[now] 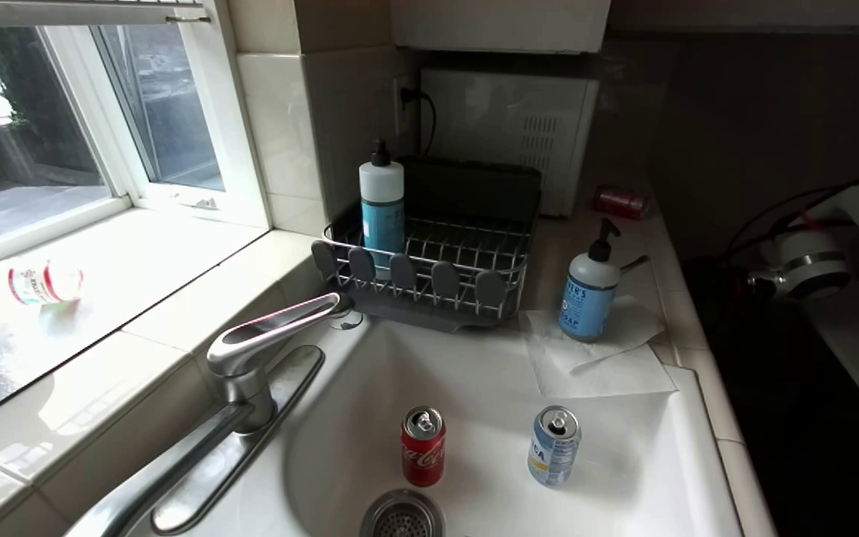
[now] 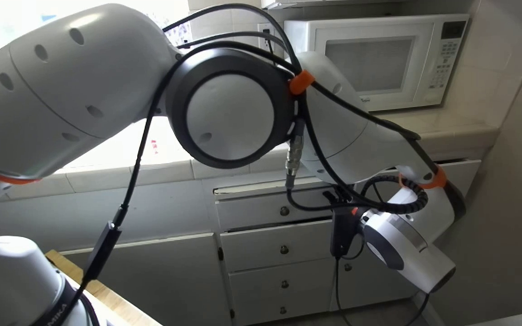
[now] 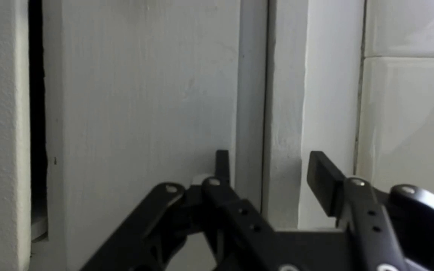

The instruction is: Pull out the pull out chopping board

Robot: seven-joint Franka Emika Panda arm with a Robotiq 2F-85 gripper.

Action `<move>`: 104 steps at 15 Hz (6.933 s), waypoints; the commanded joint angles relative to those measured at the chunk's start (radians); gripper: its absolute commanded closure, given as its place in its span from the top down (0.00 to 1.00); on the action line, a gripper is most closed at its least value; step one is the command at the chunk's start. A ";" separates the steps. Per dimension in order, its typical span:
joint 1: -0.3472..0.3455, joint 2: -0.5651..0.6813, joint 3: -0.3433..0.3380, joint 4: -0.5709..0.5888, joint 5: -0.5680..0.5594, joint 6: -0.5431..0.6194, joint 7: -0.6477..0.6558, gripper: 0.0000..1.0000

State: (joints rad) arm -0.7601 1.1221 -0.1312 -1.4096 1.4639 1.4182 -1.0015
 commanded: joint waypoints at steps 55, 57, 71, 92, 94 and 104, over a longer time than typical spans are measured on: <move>-0.240 0.172 -0.052 0.459 -0.228 -0.192 0.139 0.06; -0.247 0.181 -0.047 0.477 -0.239 -0.180 0.138 0.06; -0.305 0.214 0.018 0.697 -0.349 -0.056 0.334 1.00; -0.022 -0.146 -0.256 0.271 -0.693 -0.014 -0.028 1.00; 0.026 -0.202 -0.278 0.157 -0.733 0.034 -0.112 1.00; -0.048 -0.292 -0.162 -0.117 -0.852 -0.136 -0.153 1.00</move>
State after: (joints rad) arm -0.7416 0.8462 -0.3659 -1.4591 0.6503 1.3488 -1.1850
